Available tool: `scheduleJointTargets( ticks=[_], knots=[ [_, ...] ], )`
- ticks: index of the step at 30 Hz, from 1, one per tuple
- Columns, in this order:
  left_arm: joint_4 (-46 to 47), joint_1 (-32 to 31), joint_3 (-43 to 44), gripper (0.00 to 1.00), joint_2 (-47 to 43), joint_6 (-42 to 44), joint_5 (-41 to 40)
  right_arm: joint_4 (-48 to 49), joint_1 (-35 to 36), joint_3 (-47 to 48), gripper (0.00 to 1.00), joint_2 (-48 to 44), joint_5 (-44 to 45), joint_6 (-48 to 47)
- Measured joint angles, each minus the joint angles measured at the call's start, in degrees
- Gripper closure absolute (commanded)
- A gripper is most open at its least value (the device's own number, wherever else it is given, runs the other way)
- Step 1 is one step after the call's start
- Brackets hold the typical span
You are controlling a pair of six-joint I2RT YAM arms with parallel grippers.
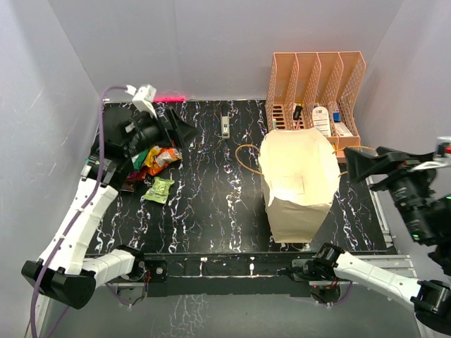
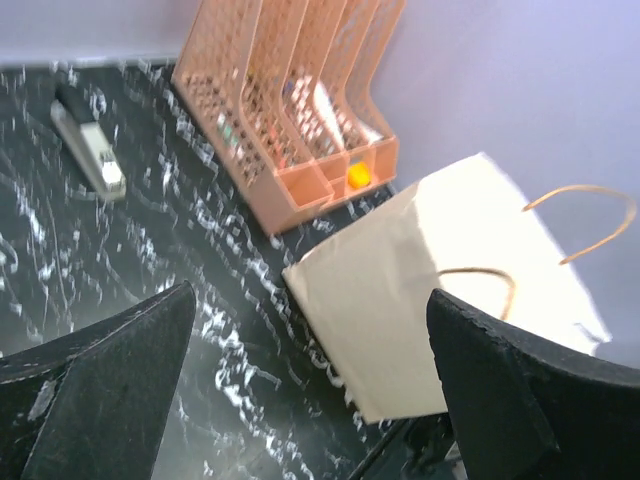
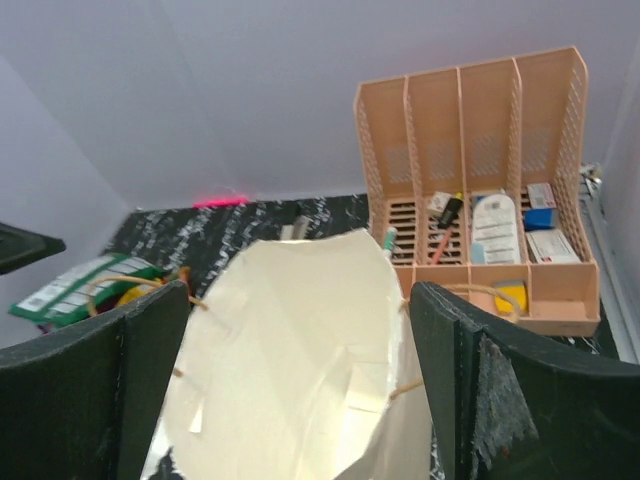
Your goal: Take the snacks out of the paper bag
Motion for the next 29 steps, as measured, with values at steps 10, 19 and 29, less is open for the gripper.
scheduleJointTargets(
  ticks=[10, 19, 29],
  knots=[
    [-4.7, 0.0, 19.98, 0.01, 0.55, 0.48, -0.57, 6.75, -0.02, 10.75, 0.02, 1.25, -8.33, -4.72],
    [-5.6, 0.0, 21.4, 0.02, -7.52, 1.16, -6.93, 13.09, 0.0, 13.09, 0.02, 7.19, -11.06, -5.2],
    [-6.34, 0.0, 22.82, 0.02, -9.46, 4.31, -12.02, 15.98, 0.0, 13.18, 0.02, 7.5, -9.6, -4.74]
  ],
)
